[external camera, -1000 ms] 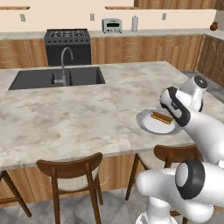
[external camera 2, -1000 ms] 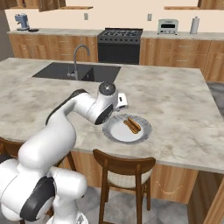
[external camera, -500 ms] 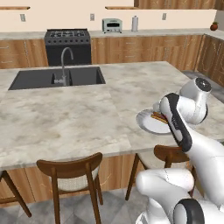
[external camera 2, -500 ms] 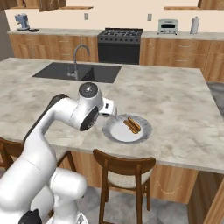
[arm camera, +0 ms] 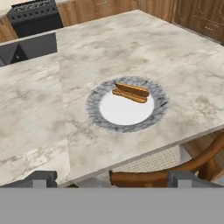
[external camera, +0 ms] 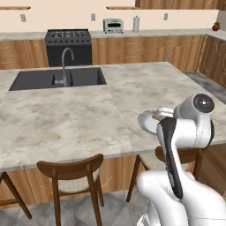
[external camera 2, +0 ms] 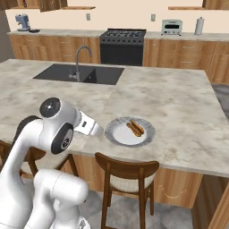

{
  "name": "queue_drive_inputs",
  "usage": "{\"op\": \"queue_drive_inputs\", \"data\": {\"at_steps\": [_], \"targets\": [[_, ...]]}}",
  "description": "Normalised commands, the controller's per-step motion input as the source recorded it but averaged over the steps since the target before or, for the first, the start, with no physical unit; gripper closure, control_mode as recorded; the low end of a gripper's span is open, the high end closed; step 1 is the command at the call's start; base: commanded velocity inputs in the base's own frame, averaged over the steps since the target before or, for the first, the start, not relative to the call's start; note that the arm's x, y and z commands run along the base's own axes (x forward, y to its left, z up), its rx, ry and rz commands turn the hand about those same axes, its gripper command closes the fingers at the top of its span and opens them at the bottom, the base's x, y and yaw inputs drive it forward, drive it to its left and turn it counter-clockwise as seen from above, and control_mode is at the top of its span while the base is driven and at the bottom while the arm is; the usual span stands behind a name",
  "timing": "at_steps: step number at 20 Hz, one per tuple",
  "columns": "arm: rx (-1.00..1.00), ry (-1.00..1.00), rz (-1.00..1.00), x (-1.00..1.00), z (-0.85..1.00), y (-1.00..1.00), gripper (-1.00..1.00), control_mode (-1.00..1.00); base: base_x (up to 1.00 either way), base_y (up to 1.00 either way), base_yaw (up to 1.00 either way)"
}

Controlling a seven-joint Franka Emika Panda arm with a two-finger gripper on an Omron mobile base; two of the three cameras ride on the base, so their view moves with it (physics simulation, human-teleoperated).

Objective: Move the hot dog bun to the plate on the dining table and place the condiment next to that plate. Then navigate to the fridge and take the sausage and place it on the plate as well.

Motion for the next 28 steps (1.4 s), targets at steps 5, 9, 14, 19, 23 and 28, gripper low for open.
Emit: {"op": "queue_drive_inputs", "data": {"at_steps": [5, 9, 14, 19, 23, 28], "targets": [[0.00, -0.01, -0.07, -0.34, 0.02, 0.26, -1.00, -1.00, 0.00, 0.00, 0.00], [-0.02, -0.15, 0.00, -0.73, 0.00, 0.44, -1.00, -1.00, 0.00, 0.00, 0.00], [0.00, 0.00, 0.00, 0.00, 0.00, 0.00, -1.00, 1.00, -0.77, 0.92, 0.16], [0.00, 0.00, 0.00, 0.00, 0.00, 0.00, -1.00, 1.00, -0.24, 0.84, 0.55], [0.00, 0.00, 0.00, 0.00, 0.00, 0.00, -1.00, 1.00, -0.07, 0.74, 0.69], [0.00, 0.00, 0.00, 0.00, 0.00, 0.00, -1.00, 1.00, 0.14, 0.97, 0.39]]}}
